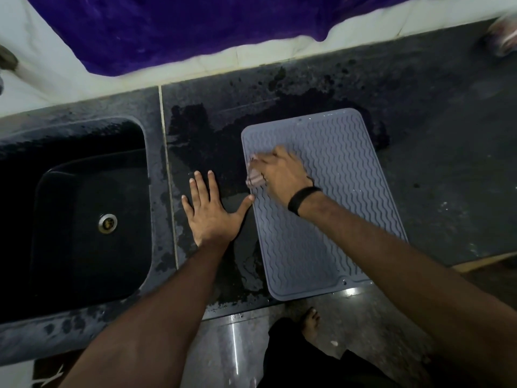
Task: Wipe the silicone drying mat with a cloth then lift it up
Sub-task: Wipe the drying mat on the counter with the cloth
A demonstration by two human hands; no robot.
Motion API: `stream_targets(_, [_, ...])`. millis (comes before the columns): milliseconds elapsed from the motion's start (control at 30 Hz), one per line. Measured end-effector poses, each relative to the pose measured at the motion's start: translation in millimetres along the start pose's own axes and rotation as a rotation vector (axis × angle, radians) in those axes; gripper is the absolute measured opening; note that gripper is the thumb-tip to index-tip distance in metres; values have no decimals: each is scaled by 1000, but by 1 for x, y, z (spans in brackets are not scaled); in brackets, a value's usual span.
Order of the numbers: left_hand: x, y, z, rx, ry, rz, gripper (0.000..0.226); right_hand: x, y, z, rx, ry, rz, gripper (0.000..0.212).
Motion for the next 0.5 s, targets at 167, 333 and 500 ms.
stream_targets(167, [1,2,0,-21,-2,5,121,56,-25,-18,0,109,-45,58])
stream_targets(333, [1,3,0,-8,-1,0,121,56,-1,-13,-58,98,72,50])
stream_targets(500, [1,4,4,2,2,-2,119,-8,15,-2,13,84,9,58])
Point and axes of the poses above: each hand's wrist, its own x-axis towards the middle knuckle, its own y-axis out of the palm, z = x × y, the point moved 3 cm from there along x, towards the middle knuckle, and after that the axes turned 3 degrees about -x, right-handed, at the moved point
